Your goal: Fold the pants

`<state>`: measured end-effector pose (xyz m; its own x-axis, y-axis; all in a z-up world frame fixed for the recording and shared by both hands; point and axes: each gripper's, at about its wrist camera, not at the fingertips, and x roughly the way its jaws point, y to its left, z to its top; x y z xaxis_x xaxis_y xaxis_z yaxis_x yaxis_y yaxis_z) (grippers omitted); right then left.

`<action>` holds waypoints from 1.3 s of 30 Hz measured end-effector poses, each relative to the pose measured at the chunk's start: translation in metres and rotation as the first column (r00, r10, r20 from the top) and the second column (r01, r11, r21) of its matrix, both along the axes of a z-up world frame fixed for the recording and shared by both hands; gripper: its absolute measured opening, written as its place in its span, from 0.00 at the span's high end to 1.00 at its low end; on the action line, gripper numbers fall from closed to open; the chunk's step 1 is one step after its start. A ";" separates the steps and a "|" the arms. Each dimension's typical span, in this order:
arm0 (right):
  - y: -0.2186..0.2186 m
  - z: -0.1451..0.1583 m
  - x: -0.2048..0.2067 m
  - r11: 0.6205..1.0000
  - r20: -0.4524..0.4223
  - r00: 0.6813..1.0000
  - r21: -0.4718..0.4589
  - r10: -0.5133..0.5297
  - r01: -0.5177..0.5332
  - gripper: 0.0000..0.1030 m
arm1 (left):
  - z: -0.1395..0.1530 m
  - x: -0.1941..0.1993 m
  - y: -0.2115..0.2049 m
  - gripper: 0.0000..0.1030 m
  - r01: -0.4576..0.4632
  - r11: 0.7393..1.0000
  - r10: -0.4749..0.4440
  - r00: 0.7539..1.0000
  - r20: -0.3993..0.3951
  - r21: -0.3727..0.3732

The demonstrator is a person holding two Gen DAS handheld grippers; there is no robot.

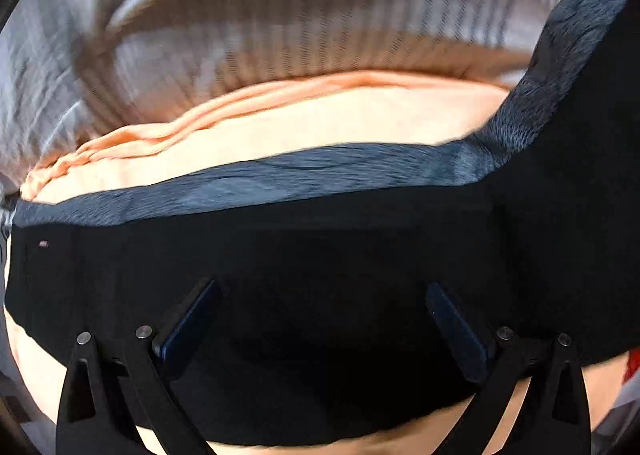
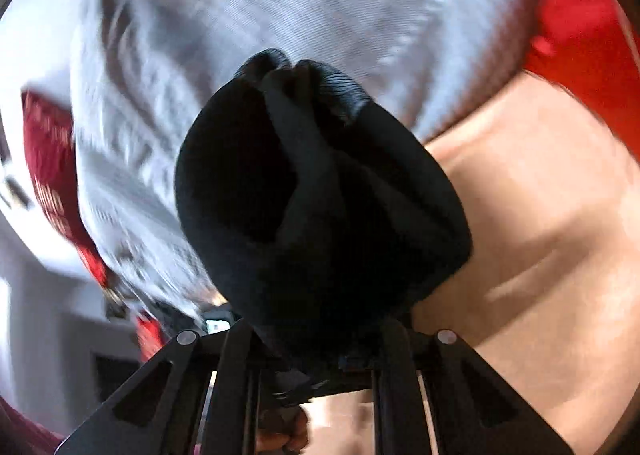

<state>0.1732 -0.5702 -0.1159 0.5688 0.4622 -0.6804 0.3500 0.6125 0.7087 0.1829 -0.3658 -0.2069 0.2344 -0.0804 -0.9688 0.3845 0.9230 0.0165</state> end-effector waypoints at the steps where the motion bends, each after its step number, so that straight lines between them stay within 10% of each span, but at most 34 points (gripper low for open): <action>1: 0.016 0.005 0.010 0.998 -0.004 0.999 -0.043 0.033 -0.034 0.86 | 0.005 0.003 0.014 0.00 -0.011 1.000 0.011 1.000 0.002 -0.010; 11: 0.171 -0.026 0.063 0.907 -0.157 0.959 -0.318 0.237 -0.276 0.86 | 0.032 0.041 0.174 0.00 -0.178 0.984 0.178 0.984 0.024 0.016; 17: 0.279 -0.079 0.078 0.708 -0.340 0.892 -0.549 0.298 -0.445 0.84 | 0.032 0.053 0.249 0.00 -0.247 0.968 0.246 0.969 0.030 0.039; 20: 0.313 -0.091 0.073 0.531 -0.406 0.859 -0.675 0.313 -0.513 0.74 | 0.029 0.061 0.270 0.00 -0.261 0.965 0.260 0.965 0.033 0.037; 23: 0.342 -0.076 0.057 0.390 -0.412 0.820 -0.733 0.398 -0.558 0.43 | 0.021 0.069 0.274 0.00 -0.244 0.969 0.244 0.970 0.010 0.028; 28: 0.349 -0.037 0.023 0.386 -0.346 0.798 -0.734 0.494 -0.558 0.41 | 0.033 0.057 0.255 0.00 -0.171 0.985 0.171 0.985 -0.013 -0.011; 34: 0.273 -0.025 0.000 0.589 -0.382 0.867 -0.636 0.320 -0.498 0.41 | 0.041 0.041 0.201 0.00 -0.049 0.987 0.040 0.997 -0.061 -0.151; 39: 0.239 -0.040 -0.006 0.682 -0.412 0.886 -0.587 0.212 -0.435 0.41 | 0.036 0.035 0.157 0.00 0.005 0.969 -0.028 0.995 -0.092 -0.245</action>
